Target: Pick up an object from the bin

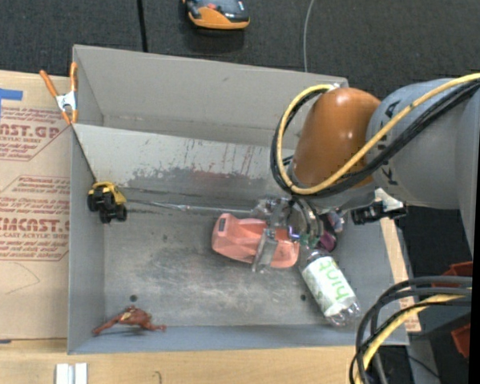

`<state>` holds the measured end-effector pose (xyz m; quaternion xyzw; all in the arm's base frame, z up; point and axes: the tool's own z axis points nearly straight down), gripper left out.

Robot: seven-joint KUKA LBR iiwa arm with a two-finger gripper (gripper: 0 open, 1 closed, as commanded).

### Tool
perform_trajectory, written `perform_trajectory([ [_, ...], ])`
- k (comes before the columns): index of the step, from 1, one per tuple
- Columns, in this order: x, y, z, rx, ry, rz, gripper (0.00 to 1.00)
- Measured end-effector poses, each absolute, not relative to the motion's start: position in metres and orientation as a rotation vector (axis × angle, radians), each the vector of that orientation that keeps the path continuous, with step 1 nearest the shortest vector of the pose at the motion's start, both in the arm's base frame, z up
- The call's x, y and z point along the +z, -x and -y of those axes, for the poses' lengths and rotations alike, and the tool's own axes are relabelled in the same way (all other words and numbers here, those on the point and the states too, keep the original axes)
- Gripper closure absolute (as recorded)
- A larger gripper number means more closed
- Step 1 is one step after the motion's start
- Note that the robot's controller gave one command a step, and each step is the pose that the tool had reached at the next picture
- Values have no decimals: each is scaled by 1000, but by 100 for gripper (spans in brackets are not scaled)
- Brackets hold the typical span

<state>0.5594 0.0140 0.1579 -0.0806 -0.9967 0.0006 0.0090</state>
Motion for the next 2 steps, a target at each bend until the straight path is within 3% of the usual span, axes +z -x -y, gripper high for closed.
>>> perform_trajectory([
  [1,181,-562,-14,0,252,3125,100],
  [2,175,-525,-41,1,277,3123,100],
])
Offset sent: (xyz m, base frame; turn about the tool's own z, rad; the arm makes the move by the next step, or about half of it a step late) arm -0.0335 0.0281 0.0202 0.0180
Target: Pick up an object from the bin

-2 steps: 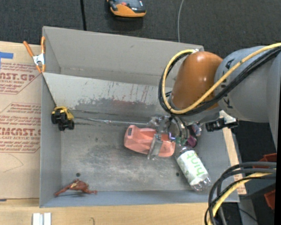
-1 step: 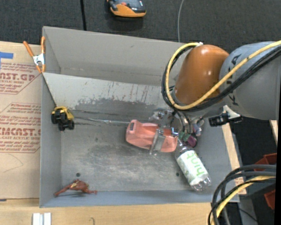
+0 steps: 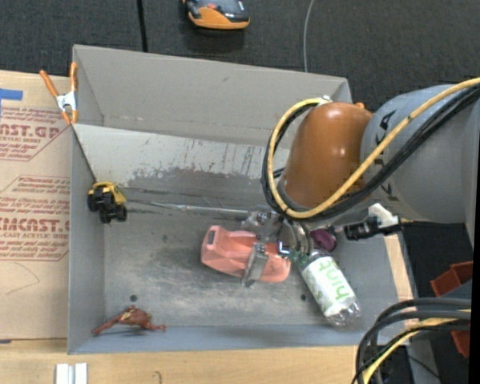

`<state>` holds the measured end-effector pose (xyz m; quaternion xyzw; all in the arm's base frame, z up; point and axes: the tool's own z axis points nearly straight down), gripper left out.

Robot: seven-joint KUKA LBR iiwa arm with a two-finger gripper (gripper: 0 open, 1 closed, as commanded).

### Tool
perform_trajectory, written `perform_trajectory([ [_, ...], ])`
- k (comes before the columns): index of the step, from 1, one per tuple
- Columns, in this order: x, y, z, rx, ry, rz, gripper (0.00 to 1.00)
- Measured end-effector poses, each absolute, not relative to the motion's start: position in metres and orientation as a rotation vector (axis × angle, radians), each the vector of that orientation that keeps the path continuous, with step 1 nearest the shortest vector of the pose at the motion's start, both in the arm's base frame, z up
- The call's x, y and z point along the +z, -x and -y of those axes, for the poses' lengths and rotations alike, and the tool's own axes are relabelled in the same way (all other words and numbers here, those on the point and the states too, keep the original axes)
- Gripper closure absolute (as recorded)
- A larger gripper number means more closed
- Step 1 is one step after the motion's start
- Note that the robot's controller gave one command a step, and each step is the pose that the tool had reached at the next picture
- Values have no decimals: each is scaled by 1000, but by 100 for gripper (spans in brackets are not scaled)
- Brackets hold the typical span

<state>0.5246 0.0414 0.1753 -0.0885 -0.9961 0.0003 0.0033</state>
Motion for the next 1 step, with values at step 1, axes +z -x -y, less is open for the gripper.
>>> perform_trajectory([
  [1,198,-545,-46,1,251,3125,100],
])
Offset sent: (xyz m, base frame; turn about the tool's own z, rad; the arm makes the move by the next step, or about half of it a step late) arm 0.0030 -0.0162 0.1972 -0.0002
